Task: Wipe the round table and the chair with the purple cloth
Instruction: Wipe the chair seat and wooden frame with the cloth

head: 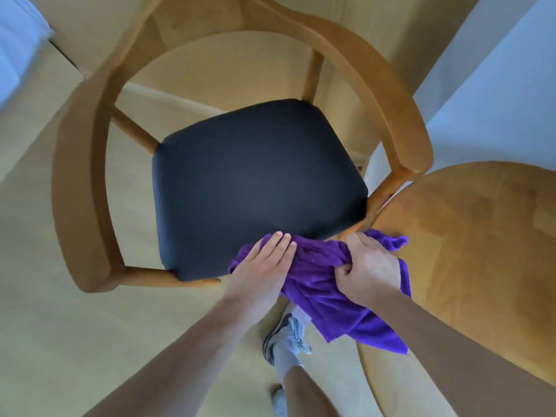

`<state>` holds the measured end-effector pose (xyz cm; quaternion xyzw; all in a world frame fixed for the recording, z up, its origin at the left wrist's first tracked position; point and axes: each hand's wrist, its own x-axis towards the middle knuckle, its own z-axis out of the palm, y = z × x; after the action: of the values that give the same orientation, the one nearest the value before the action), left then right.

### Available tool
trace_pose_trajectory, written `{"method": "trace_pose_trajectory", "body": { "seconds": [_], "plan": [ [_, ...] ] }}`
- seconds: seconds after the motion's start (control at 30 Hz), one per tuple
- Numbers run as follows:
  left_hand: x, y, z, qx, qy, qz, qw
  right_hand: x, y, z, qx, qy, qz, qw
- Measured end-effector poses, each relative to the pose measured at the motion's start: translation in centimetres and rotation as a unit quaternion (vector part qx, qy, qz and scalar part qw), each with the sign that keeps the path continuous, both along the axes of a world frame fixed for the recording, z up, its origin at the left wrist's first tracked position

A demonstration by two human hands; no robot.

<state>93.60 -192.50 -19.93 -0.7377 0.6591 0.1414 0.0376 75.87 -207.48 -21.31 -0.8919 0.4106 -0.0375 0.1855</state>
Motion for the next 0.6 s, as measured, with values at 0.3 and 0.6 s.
{"method": "trace_pose_trajectory", "body": {
  "seconds": [0.3,0.6],
  "plan": [
    [14.6,-13.1,2.9,-0.018,-0.057,-0.024,0.998,12.2,-11.9,2.6,0.028,-0.044,-0.050,0.997],
    [21.3,-19.1,5.3,-0.129,-0.008,0.048,0.990,19.6,-18.2,5.2,0.027,-0.148,-0.150,0.977]
  ]
}}
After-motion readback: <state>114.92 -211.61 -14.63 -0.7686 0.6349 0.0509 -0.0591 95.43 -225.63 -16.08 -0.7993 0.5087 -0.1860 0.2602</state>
